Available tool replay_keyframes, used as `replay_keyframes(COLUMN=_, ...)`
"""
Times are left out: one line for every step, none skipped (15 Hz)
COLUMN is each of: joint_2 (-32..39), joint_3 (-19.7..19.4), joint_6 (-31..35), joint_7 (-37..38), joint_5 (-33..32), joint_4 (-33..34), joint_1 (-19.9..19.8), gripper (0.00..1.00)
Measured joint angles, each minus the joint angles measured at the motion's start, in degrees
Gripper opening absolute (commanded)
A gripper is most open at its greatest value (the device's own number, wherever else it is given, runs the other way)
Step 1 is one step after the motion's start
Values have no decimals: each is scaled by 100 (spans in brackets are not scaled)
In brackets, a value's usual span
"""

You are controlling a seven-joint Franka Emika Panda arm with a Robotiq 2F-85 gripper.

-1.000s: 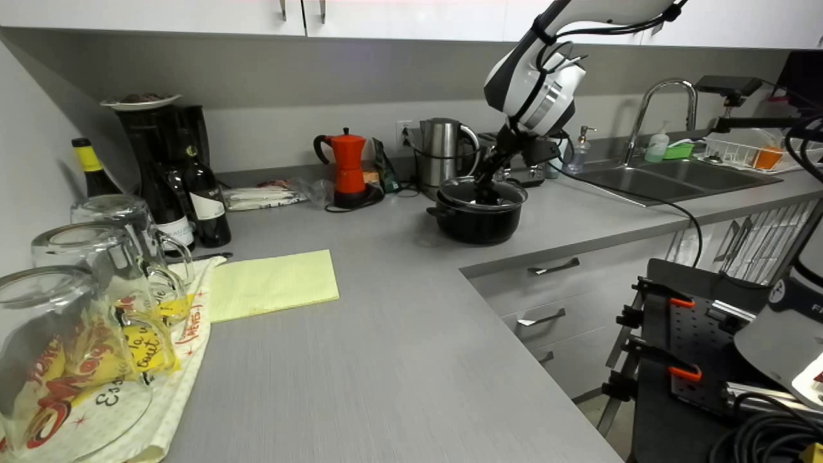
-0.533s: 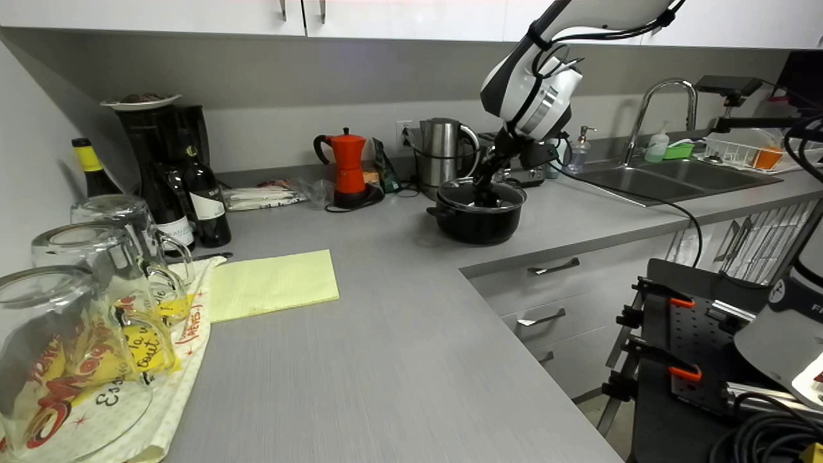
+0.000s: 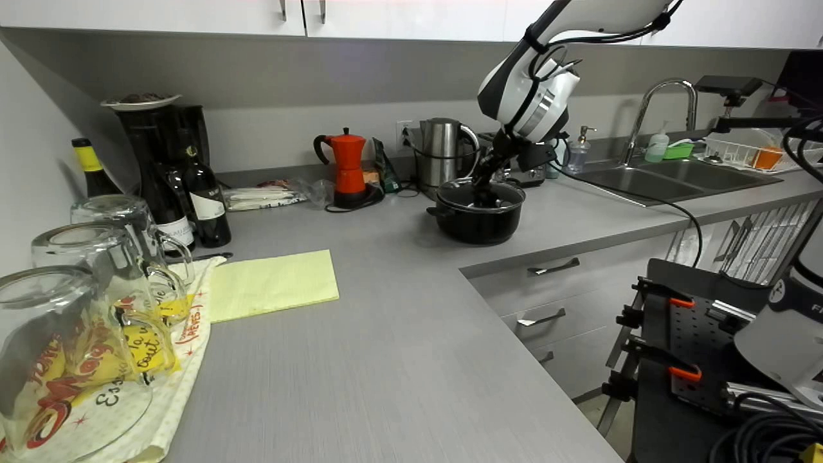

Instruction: Pick up the lid and close the pot

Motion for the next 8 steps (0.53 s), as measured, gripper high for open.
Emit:
replay_keyframes(joint_2=7, joint_3=7, joint_6=7, joint_7=0, joint_5=-2, joint_4=6, joint_1=1, gripper=25)
replay_keyframes(joint_2=12, joint_3=14, joint_6=13, joint_7=0, joint_5=-5, joint_4=10, joint_1=2, gripper=25)
replay_keyframes(joint_2=17, joint_3=20, joint_6=17, joint_7=0, joint_5=-8, joint_4=14, joint_1=4, gripper=25)
replay_keyframes(joint_2=23, joint_3=26, joint_6=21, joint_7=0, joint_5=-11, joint_4=20, joint_1=8, gripper=25)
replay_keyframes(joint_2=30, joint_3=31, joint_6=22, joint_7=0, joint_5=-12, joint_4=27, joint_1=15, gripper=25)
replay_keyframes(joint_2=38, joint_3=34, joint_6=25, joint_7=0, joint_5=-16, joint_4=32, joint_1=24, gripper=25)
replay_keyframes(joint_2=45, joint_3=38, joint_6=35, joint_7=0, joint_5=-19, joint_4=35, joint_1=31, gripper=25)
replay_keyframes(joint_2=54, joint_3=42, joint_6=58, joint_7=0, joint_5=-22, joint_4=37, joint_1=36, gripper=25)
